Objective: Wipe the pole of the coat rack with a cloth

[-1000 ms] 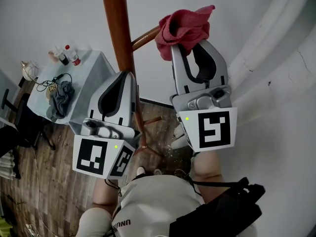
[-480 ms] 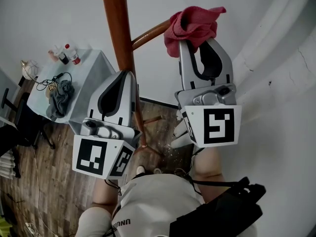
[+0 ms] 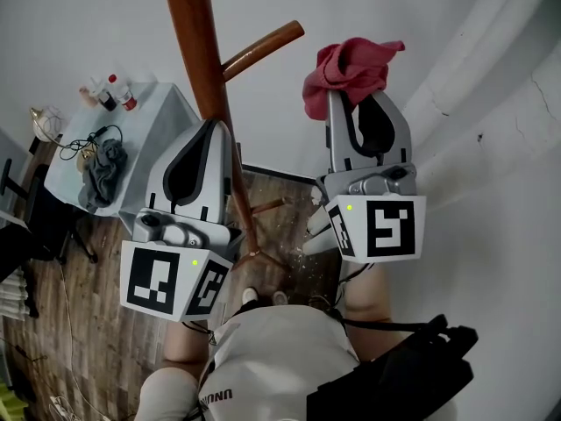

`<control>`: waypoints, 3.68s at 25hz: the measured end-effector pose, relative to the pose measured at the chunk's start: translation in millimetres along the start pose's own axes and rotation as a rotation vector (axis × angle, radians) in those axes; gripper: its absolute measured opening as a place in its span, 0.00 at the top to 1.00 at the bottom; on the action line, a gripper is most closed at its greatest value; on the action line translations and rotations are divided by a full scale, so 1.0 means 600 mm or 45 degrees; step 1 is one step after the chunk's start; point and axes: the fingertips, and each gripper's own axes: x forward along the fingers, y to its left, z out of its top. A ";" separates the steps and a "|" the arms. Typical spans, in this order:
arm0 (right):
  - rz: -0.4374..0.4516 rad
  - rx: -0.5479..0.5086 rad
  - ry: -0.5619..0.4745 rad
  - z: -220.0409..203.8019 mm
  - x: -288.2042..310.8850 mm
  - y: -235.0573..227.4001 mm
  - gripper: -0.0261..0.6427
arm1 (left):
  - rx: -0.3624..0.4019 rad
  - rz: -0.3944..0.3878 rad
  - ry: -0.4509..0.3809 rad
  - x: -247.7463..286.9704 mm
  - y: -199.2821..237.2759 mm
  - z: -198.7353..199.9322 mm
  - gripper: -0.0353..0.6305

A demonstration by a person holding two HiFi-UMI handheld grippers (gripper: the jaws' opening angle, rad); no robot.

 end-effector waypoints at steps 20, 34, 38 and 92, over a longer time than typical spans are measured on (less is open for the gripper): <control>0.259 0.326 0.355 -0.197 -0.092 0.145 0.86 | -0.003 -0.019 0.003 -0.001 0.005 -0.006 0.93; 0.363 0.434 0.586 -0.296 -0.143 0.232 0.86 | 0.034 -0.021 0.020 -0.004 0.003 -0.006 0.93; 0.394 0.450 0.652 -0.325 -0.156 0.253 0.86 | 0.031 -0.022 0.019 -0.003 0.003 -0.007 0.93; 0.355 0.375 0.855 -0.423 -0.183 0.250 0.86 | 0.028 -0.011 0.027 -0.003 0.003 -0.010 0.93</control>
